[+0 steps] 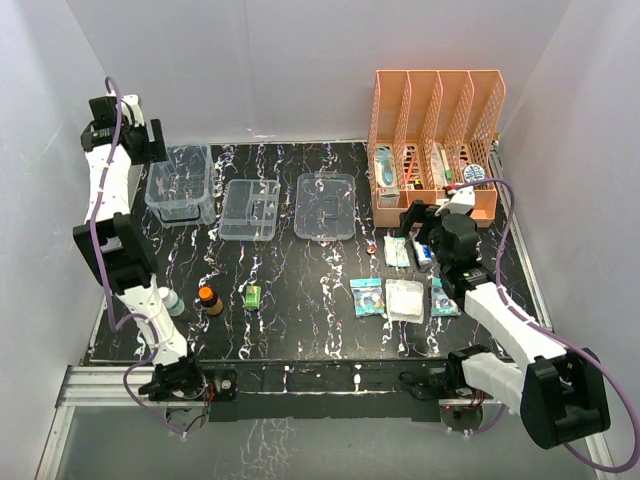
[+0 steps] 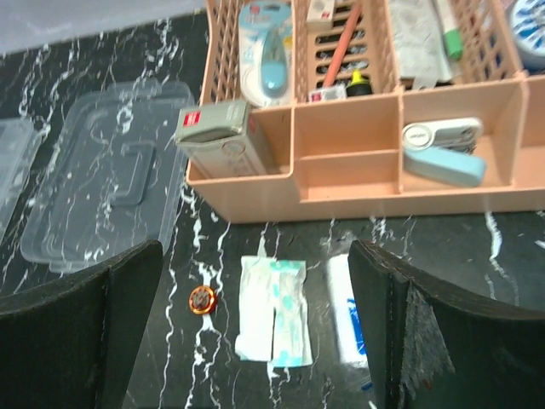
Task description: Organize the medicine kit
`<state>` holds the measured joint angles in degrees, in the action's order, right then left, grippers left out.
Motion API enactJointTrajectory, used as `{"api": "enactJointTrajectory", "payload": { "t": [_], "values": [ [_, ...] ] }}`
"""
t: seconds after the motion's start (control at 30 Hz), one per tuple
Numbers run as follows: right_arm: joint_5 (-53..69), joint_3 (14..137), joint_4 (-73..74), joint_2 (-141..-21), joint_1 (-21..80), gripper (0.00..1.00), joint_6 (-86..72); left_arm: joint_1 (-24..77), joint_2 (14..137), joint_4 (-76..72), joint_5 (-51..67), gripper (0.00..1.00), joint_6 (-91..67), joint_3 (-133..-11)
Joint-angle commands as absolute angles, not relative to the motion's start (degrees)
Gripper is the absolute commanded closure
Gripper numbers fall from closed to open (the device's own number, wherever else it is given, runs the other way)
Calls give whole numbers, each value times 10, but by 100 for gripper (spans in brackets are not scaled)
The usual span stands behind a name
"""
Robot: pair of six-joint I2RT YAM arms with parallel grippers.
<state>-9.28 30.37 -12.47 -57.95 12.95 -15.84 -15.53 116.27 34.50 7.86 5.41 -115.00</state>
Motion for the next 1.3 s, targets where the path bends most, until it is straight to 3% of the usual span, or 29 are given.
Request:
{"api": "enactJointTrajectory", "payload": {
  "t": [0.0, 0.33, 0.43, 0.67, 0.73, 1.27],
  "values": [
    [-102, 334, -113, -598, 154, 10, -169, -156, 1218, 447, 72, 21, 89, -1254],
    [-102, 323, -121, -606, 172, 9, -165, -162, 1333, 442, 36, 22, 90, -1328],
    [-107, 323, -117, -605, 173, 9, -161, -166, 1348, 434, 38, 29, 82, -1324],
    [-111, 323, -115, -610, 175, 9, -160, -168, 1356, 423, 56, 76, 80, -1300],
    [-111, 322, -116, -611, 176, 9, -163, -168, 1352, 420, 61, 100, 83, -1294],
    [-134, 332, -82, -598, 216, 9, -160, -153, 1256, 518, 197, 100, 173, -1364]
  ]
}}
